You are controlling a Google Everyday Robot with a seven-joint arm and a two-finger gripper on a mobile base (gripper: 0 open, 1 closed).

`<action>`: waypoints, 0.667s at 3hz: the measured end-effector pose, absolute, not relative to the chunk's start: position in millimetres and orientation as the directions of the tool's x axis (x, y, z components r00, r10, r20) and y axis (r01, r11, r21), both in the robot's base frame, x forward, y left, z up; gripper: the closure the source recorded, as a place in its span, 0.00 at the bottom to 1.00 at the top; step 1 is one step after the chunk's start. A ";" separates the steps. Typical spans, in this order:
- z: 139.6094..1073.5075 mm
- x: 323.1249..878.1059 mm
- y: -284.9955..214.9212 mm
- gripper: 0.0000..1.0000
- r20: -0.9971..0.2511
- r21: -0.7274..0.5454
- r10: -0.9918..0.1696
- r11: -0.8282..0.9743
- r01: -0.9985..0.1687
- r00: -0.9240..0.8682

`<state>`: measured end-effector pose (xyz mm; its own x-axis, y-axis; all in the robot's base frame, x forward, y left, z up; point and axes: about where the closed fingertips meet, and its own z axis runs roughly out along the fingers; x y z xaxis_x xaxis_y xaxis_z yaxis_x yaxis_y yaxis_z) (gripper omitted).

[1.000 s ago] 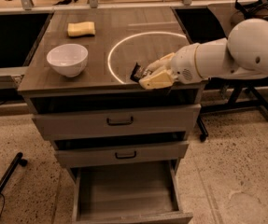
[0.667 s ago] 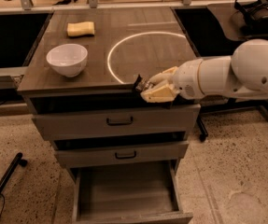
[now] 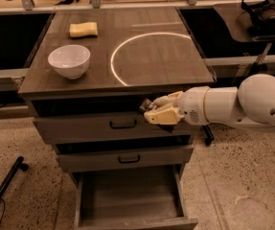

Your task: Place rxbar chocolate into bottom drawer

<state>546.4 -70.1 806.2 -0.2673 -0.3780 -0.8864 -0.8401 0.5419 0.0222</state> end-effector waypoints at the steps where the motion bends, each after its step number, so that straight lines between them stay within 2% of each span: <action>1: 777.3 534.5 -68.4 1.00 -0.863 0.041 -0.417 0.502 -0.864 -0.283; 2: 732.6 510.4 -75.2 1.00 -0.832 0.058 -0.465 0.471 -0.880 -0.303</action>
Offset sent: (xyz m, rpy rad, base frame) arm -0.0792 -0.0226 -0.1464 -0.1388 0.1609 0.1288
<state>510.4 -75.2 732.6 -0.3035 -0.4646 -0.8319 -0.8802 0.4711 0.0580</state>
